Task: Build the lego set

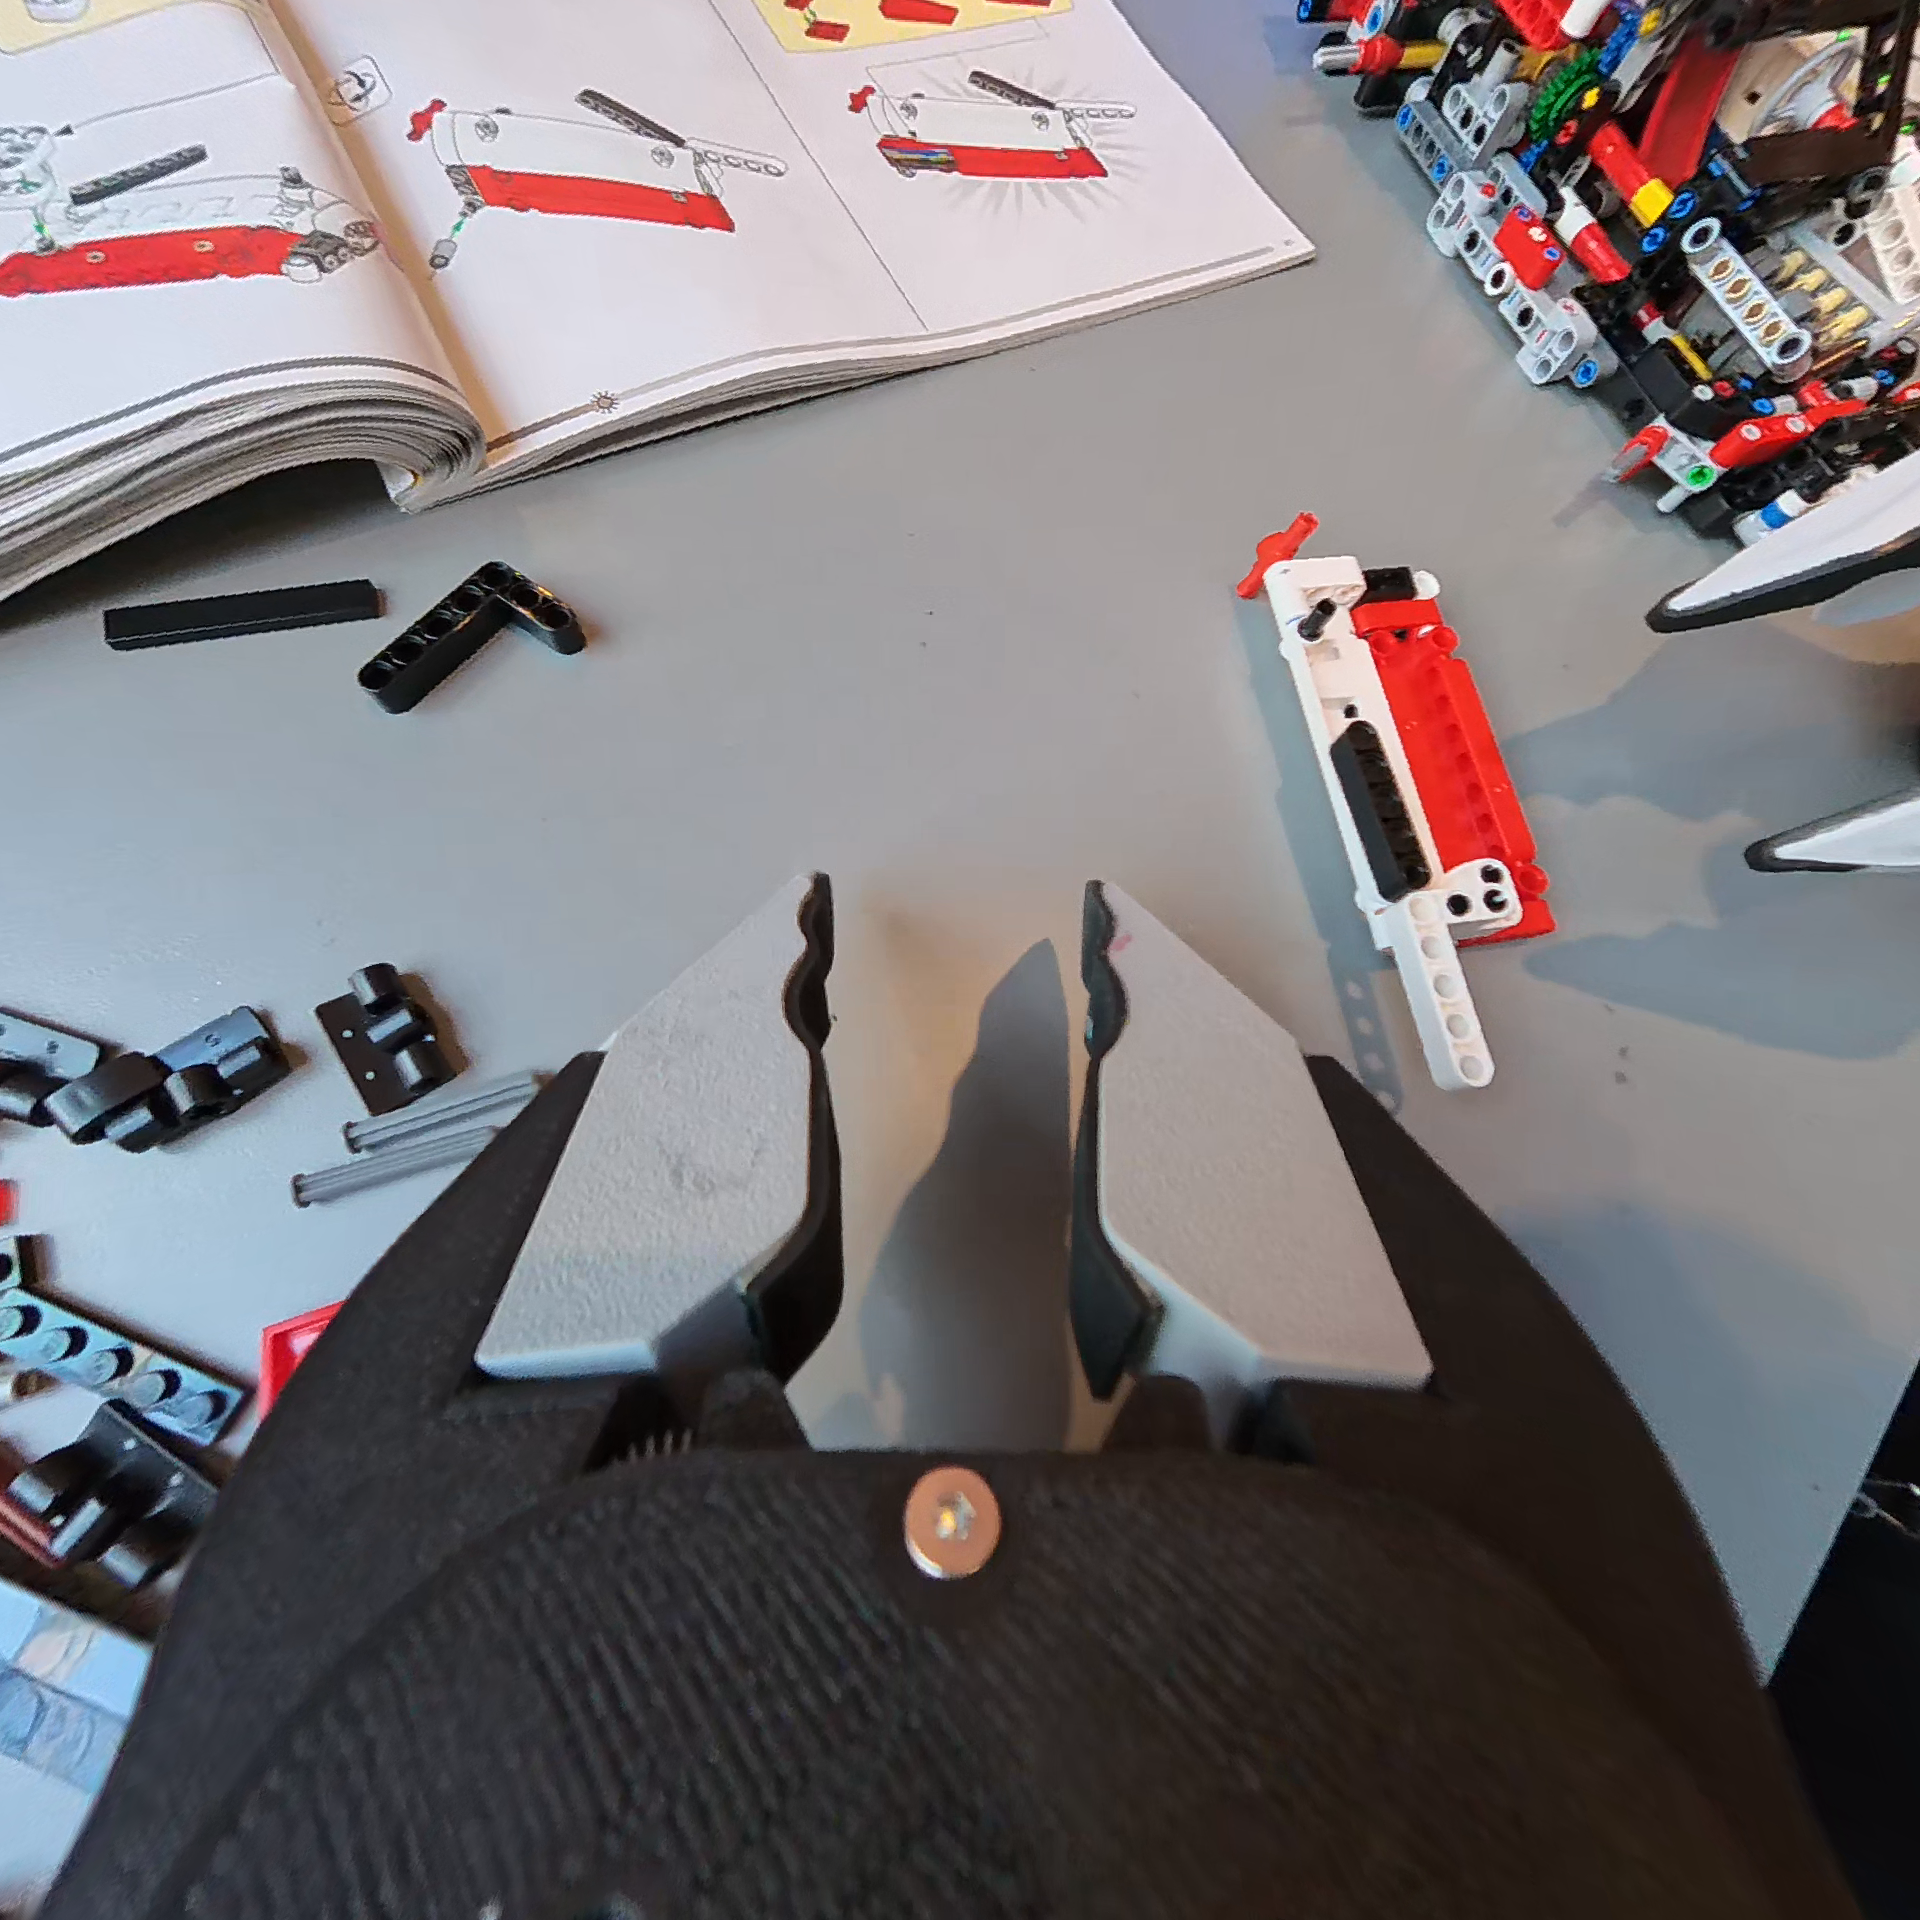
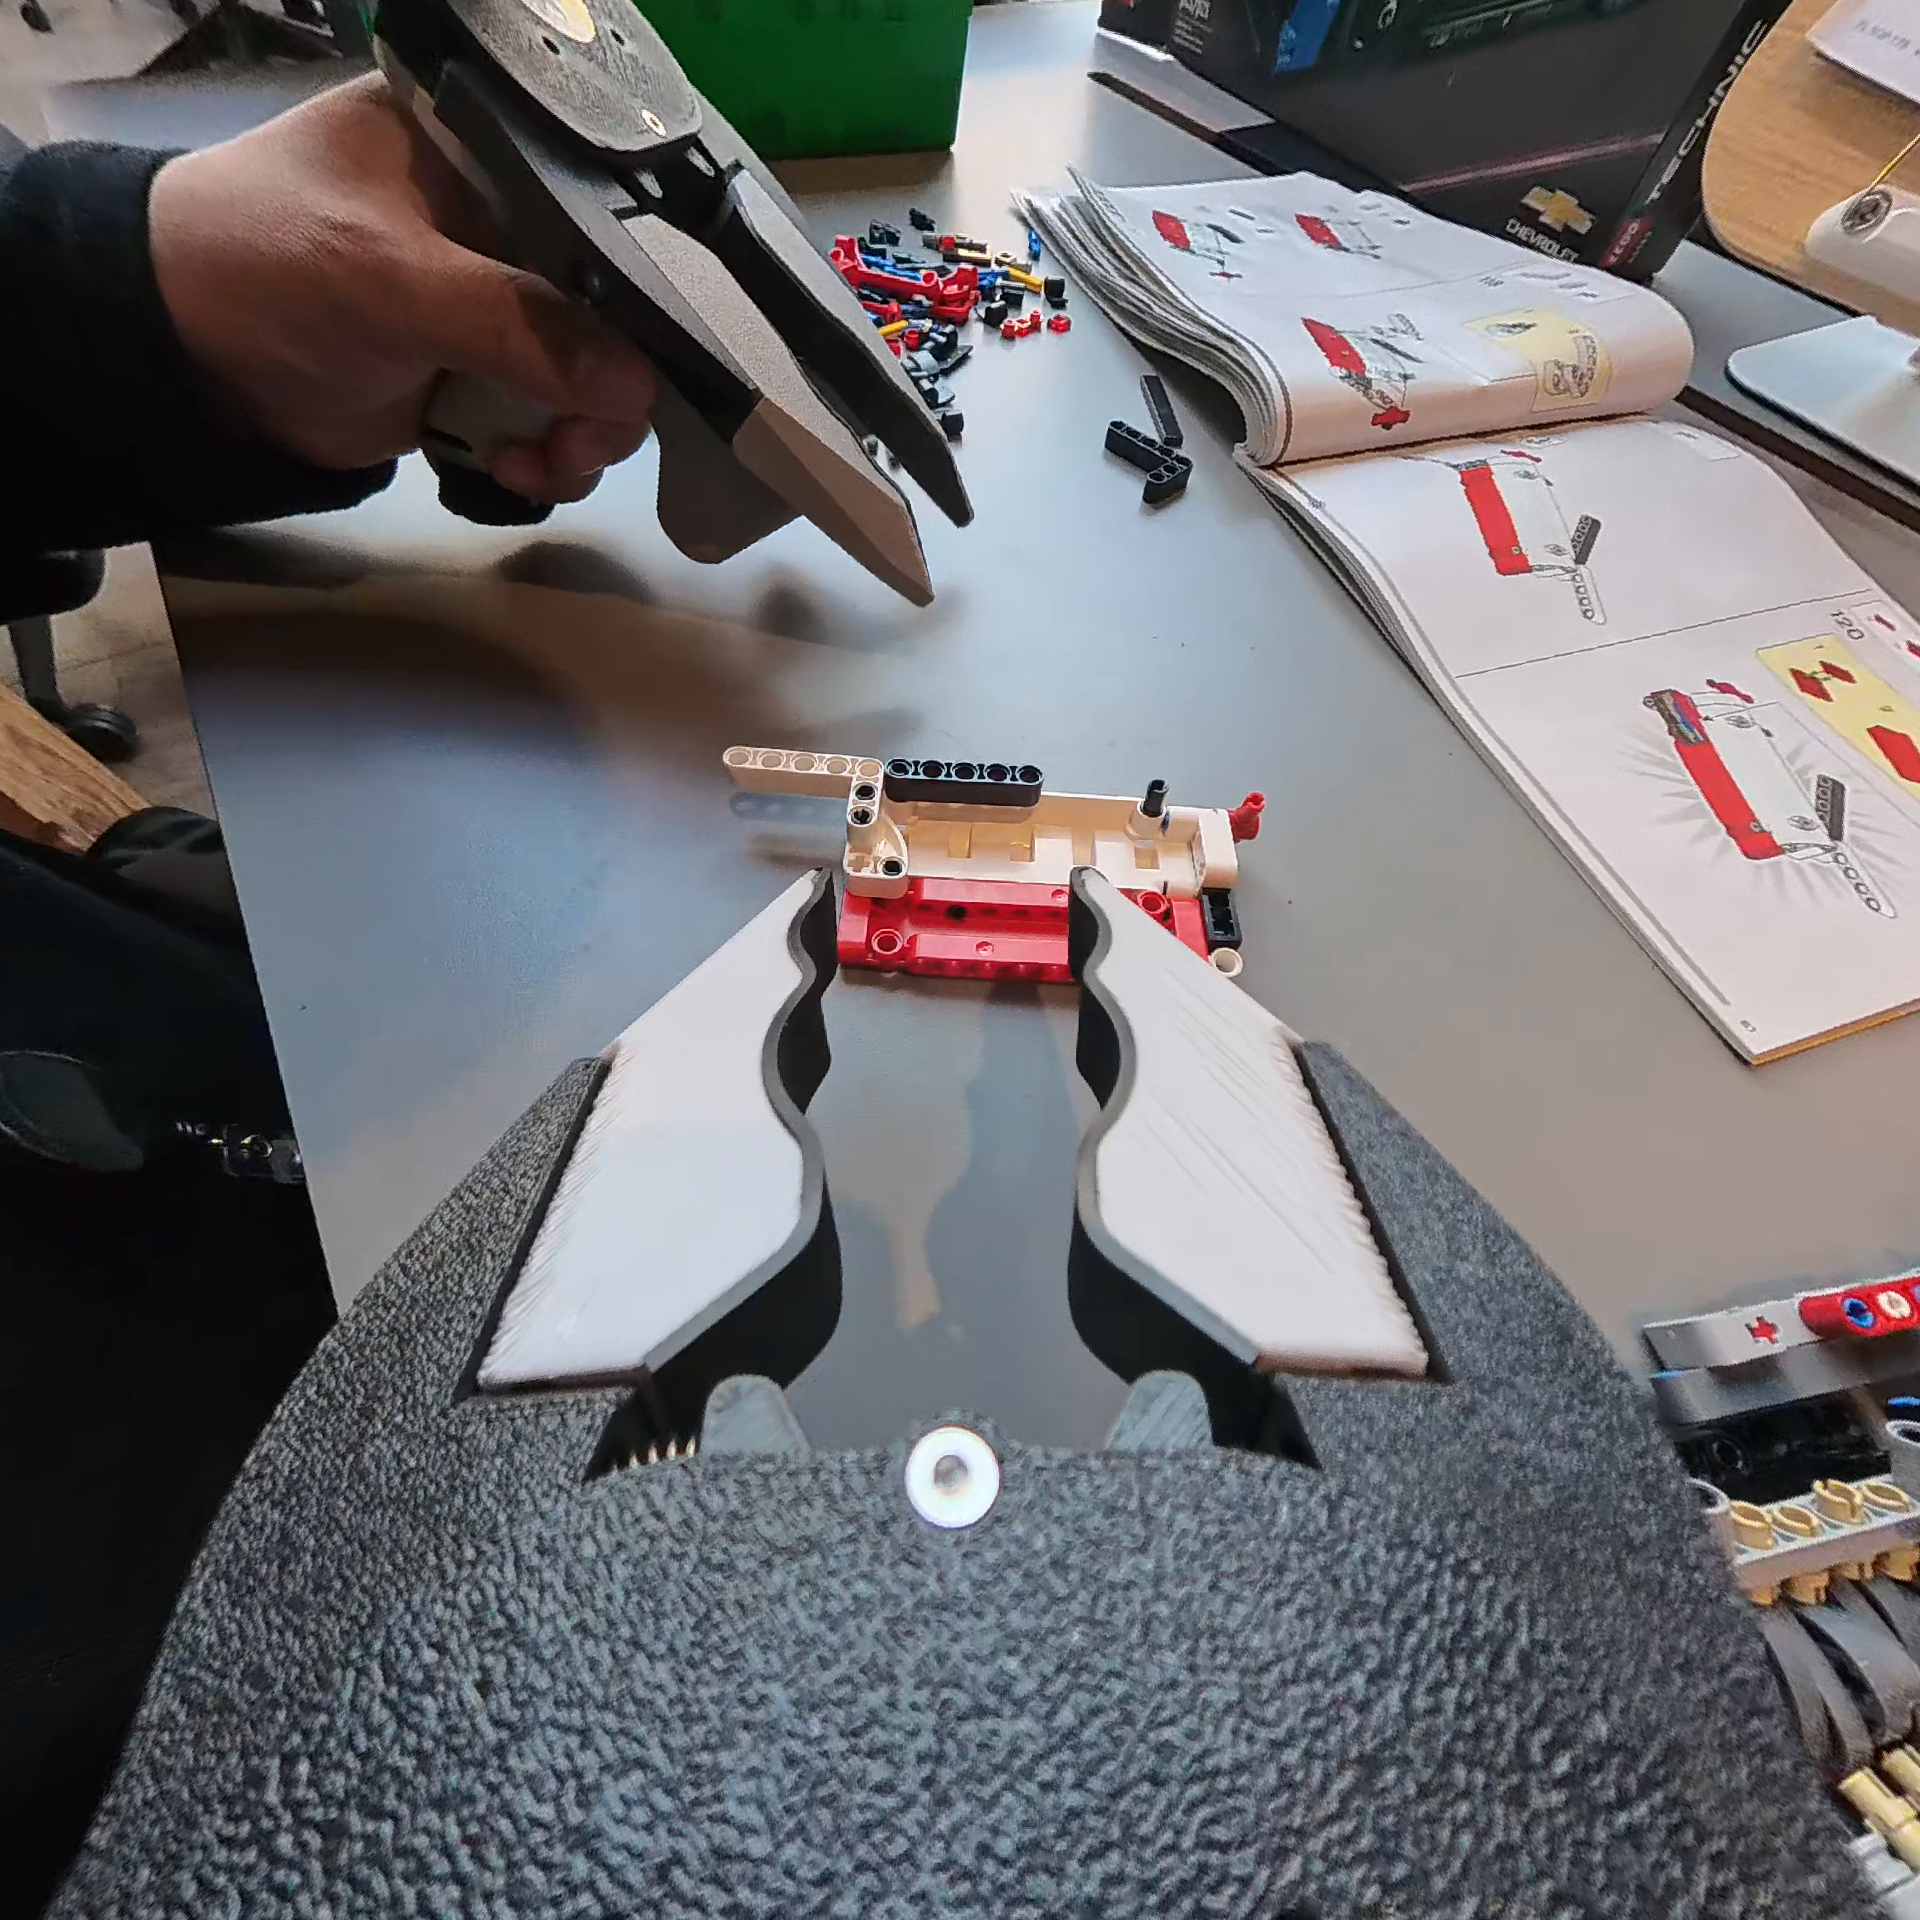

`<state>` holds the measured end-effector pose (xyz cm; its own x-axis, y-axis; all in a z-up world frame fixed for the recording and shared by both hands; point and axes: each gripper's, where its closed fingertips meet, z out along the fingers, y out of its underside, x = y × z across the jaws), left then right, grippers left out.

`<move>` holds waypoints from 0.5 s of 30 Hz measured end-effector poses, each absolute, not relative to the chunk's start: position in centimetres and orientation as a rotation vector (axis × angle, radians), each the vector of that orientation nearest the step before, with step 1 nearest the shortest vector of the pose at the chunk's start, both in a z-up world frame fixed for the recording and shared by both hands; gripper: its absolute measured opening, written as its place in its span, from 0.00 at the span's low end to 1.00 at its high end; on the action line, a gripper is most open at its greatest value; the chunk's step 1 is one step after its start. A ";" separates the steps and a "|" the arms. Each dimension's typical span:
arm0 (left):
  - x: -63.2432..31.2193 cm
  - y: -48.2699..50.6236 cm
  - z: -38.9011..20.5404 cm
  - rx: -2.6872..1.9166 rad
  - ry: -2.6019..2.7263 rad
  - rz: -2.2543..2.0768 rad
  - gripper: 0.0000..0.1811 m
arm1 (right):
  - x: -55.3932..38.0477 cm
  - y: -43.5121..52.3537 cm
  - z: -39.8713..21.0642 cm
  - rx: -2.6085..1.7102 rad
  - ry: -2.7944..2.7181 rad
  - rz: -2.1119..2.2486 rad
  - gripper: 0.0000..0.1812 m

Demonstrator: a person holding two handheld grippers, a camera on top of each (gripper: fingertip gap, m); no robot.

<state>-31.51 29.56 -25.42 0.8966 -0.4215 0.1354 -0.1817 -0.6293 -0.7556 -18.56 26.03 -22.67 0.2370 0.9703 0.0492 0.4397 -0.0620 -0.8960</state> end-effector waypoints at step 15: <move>-46.8 29.9 -21.7 -2.315 0.151 -0.050 0.25 | -18.7 25.9 -22.6 -1.646 -1.338 0.795 0.25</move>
<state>-46.85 29.90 -21.68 0.9921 -0.1248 -0.0110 -0.0930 -0.6746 -0.7323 -18.66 25.93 -22.62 0.2261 0.9735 0.0352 0.4342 -0.0683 -0.8982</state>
